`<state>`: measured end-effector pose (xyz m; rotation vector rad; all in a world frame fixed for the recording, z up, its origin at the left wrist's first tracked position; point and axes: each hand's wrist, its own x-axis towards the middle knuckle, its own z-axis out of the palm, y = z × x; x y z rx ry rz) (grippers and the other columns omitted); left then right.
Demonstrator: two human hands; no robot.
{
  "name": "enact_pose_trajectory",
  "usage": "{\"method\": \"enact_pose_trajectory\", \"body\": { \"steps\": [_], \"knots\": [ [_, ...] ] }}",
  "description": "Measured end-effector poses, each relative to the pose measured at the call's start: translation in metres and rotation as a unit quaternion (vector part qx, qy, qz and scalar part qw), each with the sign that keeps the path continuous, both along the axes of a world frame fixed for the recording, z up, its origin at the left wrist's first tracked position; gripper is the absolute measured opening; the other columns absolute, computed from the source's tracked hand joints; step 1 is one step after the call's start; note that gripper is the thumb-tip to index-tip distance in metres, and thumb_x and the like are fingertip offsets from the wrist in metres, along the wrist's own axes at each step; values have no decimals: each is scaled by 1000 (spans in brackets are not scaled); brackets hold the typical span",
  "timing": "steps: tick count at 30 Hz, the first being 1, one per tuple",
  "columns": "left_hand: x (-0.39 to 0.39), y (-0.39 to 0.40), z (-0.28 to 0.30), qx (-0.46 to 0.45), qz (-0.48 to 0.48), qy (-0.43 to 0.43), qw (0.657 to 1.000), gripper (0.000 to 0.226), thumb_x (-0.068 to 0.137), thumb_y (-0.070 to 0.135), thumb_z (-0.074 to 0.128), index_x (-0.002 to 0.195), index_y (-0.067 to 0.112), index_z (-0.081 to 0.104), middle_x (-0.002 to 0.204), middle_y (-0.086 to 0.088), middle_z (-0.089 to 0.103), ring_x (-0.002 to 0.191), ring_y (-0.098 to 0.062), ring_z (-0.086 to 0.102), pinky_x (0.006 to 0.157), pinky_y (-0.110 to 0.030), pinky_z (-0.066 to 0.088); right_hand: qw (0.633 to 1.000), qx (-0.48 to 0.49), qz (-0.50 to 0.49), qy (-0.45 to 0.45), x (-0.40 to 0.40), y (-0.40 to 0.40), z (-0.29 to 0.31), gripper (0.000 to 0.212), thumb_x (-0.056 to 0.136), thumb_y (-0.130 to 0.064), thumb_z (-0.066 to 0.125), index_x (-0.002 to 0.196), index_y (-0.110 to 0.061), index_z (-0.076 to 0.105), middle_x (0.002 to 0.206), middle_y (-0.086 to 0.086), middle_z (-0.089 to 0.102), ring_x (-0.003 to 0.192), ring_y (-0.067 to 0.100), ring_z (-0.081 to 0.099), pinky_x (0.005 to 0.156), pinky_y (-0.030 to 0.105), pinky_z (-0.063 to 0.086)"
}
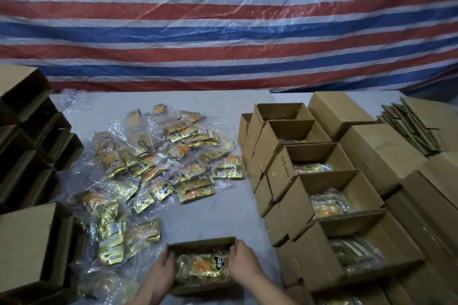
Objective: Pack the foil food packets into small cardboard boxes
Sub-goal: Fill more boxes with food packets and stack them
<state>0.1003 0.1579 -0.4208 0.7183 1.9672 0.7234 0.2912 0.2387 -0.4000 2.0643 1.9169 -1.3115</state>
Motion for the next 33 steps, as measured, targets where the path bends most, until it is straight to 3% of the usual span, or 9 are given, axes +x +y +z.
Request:
{"method": "enact_pose_trajectory", "body": {
  "steps": [5, 7, 10, 15, 18, 21, 26, 30, 33],
  "knots": [
    [13, 10, 5, -2, -4, -19, 1000, 38, 105, 32, 33, 128, 11, 54, 128, -30, 57, 118, -43, 56, 100, -52, 44, 1000, 17, -12, -14, 10, 15, 6, 24, 107, -28, 34, 116, -18, 53, 116, 2, 63, 103, 18, 60, 69, 22, 40],
    [18, 17, 7, -5, -7, -17, 1000, 41, 105, 32, 32, 135, 11, 51, 133, -29, 55, 122, -43, 54, 102, -53, 42, 999, 24, -19, -20, 15, 22, 9, 20, 106, -28, 34, 110, -21, 52, 117, 2, 63, 105, 18, 60, 74, 22, 39],
    [25, 30, 11, 0, -3, -12, 1000, 42, 105, 32, 33, 134, 11, 54, 133, -22, 57, 121, -36, 56, 103, -46, 44, 999, 26, -37, -30, 23, 33, 15, 20, 105, -28, 34, 108, -21, 53, 118, 2, 63, 105, 18, 58, 81, 23, 42],
    [39, 59, 15, -6, -18, -20, 1000, 43, 106, 30, 31, 135, 9, 54, 138, -20, 54, 126, -31, 52, 105, -33, 40, 995, 27, -94, 10, 33, 56, 16, 15, 103, -19, 39, 104, -27, 51, 110, -2, 61, 92, 14, 54, 78, 24, 41],
    [44, 82, 12, -19, -25, -32, 999, 47, 107, 31, 26, 142, 8, 47, 142, -21, 49, 130, -32, 48, 109, -35, 37, 993, 26, -115, 24, 31, 76, 11, 21, 103, -16, 42, 117, -23, 56, 109, -4, 63, 88, 10, 57, 66, 22, 43],
    [46, 109, 8, -4, -33, -29, 999, 45, 107, 29, 25, 140, 8, 48, 136, -23, 55, 125, -35, 52, 105, -39, 42, 990, 41, -133, 25, 25, 99, 6, 28, 101, -14, 44, 127, -21, 51, 93, -10, 57, 75, 5, 53, 54, 19, 38],
    [40, 158, 6, 4, -22, -23, 999, 46, 107, 31, 23, 138, 6, 48, 133, -22, 57, 122, -37, 54, 102, -43, 45, 985, 102, -135, -25, 6, 136, -2, 43, 97, -13, 49, 139, -18, 38, 129, 3, 58, 103, 22, 64, 76, 29, 51],
    [33, 194, 4, 17, -15, -40, 999, 46, 107, 31, 23, 143, 7, 40, 134, -26, 55, 122, -43, 53, 101, -49, 45, 971, 207, -48, -106, -5, 164, -5, 63, 98, -11, 50, 153, -15, 21, 141, 4, 47, 111, 17, 61, 81, 25, 51],
    [27, 215, 0, 26, 10, -57, 998, 44, 107, 31, 25, 133, 3, 47, 111, -19, 63, 97, -33, 62, 88, -39, 52, 957, 259, -4, -132, -14, 185, -5, 58, 99, -9, 49, 152, -15, 28, 147, 5, 40, 121, 17, 53, 96, 25, 48]
  ]
}}
